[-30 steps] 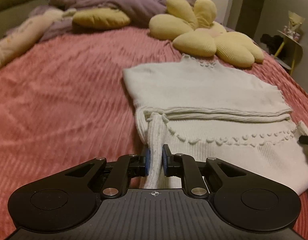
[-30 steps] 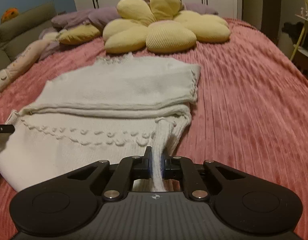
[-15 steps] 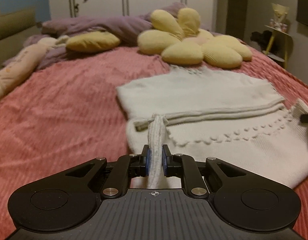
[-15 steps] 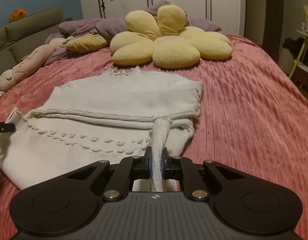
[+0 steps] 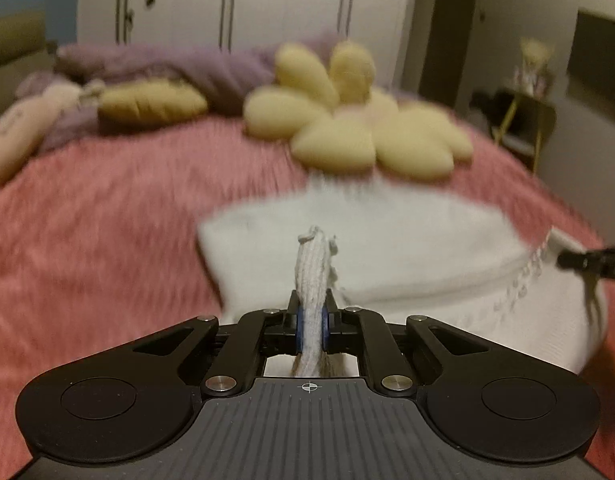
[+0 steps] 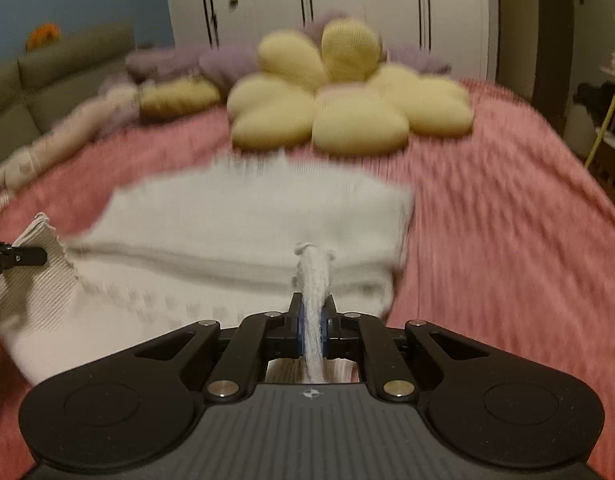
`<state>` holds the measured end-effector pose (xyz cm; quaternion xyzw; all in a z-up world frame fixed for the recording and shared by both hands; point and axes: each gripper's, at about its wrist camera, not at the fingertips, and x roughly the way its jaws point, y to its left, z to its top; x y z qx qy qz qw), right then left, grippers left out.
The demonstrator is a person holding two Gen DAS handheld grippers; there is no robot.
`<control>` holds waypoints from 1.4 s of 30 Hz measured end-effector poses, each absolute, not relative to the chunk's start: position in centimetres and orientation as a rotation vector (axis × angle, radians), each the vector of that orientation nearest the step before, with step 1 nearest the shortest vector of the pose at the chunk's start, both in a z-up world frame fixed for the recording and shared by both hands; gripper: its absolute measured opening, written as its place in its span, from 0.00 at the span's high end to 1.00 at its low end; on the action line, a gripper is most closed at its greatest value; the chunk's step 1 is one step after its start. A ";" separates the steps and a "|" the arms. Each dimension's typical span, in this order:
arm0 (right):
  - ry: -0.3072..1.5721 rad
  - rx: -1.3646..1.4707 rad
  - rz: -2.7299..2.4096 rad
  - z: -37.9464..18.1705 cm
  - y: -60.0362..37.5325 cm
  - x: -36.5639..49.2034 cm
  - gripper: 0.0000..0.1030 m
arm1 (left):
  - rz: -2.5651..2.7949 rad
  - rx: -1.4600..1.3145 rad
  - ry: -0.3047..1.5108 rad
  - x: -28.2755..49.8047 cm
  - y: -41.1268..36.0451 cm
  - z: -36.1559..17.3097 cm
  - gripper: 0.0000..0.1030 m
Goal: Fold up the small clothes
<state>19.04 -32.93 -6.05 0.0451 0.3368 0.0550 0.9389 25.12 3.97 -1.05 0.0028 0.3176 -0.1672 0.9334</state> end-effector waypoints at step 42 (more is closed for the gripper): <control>0.676 0.019 -0.274 -12.1 -33.4 43.4 0.94 | 0.086 0.010 0.711 48.0 2.0 -10.4 0.89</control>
